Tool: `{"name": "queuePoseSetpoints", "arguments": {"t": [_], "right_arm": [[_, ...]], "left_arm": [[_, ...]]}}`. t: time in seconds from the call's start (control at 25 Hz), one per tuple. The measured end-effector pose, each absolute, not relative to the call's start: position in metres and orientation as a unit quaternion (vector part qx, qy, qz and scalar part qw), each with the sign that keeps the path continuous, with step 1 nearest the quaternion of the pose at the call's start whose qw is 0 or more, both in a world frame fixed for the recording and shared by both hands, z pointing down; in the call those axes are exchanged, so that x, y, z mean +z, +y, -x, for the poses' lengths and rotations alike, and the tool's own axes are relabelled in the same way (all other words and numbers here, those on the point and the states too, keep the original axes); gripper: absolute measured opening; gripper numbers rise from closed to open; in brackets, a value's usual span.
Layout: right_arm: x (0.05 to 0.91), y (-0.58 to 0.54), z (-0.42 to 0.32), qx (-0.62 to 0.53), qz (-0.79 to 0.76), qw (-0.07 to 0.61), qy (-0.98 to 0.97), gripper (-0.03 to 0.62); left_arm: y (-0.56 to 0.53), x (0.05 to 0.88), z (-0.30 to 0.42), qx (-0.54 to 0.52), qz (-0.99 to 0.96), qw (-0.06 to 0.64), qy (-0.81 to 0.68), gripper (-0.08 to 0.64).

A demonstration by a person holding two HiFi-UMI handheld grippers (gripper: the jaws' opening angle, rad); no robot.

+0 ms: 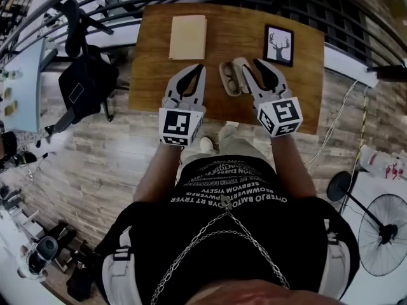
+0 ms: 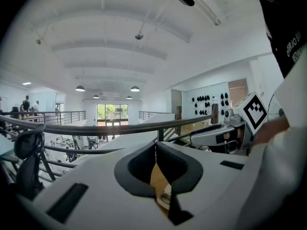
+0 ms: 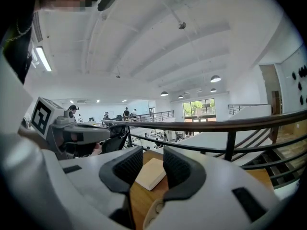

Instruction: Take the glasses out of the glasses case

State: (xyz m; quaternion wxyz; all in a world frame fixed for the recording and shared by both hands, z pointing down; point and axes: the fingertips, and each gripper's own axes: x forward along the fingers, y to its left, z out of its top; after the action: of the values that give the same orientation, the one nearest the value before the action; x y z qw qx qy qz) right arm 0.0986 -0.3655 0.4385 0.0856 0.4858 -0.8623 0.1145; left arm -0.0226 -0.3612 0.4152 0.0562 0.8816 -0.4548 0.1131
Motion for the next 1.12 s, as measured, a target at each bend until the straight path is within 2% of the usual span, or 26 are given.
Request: {"name": "queuePoseSetpoints", "arguments": {"t": [1.12], "right_arm": [[0.541, -0.390, -0.107, 0.183, -0.457, 0.137, -0.860, 0.127]], "left_arm": [[-0.379, 0.468, 0.002, 0.138, -0.877, 0.091, -0.451, 0.029]]}}
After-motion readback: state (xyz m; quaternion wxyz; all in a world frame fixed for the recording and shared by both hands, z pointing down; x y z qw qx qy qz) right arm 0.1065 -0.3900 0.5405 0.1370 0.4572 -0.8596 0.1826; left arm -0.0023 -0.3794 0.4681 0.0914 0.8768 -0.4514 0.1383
